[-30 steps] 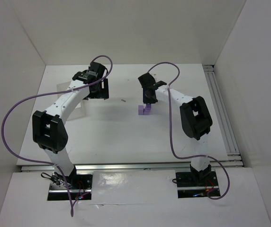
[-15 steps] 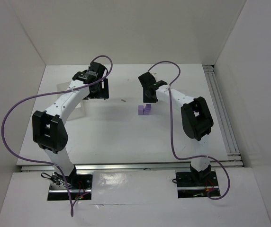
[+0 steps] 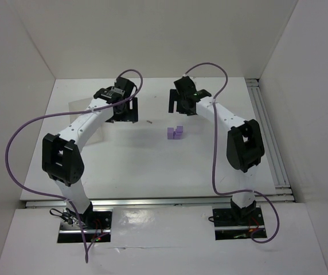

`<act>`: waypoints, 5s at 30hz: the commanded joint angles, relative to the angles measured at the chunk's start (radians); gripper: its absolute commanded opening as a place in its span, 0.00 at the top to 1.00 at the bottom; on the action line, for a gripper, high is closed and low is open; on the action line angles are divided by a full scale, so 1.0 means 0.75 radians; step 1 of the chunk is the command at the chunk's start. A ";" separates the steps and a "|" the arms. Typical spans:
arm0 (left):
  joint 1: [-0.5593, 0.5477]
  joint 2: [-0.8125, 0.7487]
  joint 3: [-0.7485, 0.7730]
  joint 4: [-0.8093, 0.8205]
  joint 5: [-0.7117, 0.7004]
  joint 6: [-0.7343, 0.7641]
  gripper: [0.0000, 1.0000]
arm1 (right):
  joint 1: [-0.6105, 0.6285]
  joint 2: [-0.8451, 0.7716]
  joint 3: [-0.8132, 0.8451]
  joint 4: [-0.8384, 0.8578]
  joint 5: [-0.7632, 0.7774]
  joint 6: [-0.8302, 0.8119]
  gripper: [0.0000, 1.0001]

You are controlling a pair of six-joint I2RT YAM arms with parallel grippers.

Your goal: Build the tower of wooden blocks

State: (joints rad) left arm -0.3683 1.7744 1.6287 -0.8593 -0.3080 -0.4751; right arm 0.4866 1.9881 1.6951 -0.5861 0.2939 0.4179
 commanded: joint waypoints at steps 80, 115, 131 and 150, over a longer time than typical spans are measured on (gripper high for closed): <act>-0.006 -0.006 0.021 -0.002 -0.037 -0.015 0.03 | -0.013 -0.129 -0.338 0.207 -0.535 0.001 0.01; -0.006 -0.018 0.033 0.011 -0.037 -0.003 0.03 | 0.092 -0.139 -0.243 0.070 -0.206 0.001 0.01; -0.006 -0.018 0.033 0.011 -0.062 -0.003 0.03 | -0.162 -0.376 -0.476 0.141 -0.173 0.016 0.89; -0.006 -0.006 0.021 0.011 -0.062 -0.003 0.03 | -0.160 -0.133 -0.483 0.233 -0.449 -0.040 1.00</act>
State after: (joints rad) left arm -0.3740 1.7790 1.6398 -0.8604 -0.3370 -0.4751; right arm 0.3481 1.8732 1.2976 -0.4641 -0.0154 0.4011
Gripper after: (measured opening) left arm 0.975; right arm 0.011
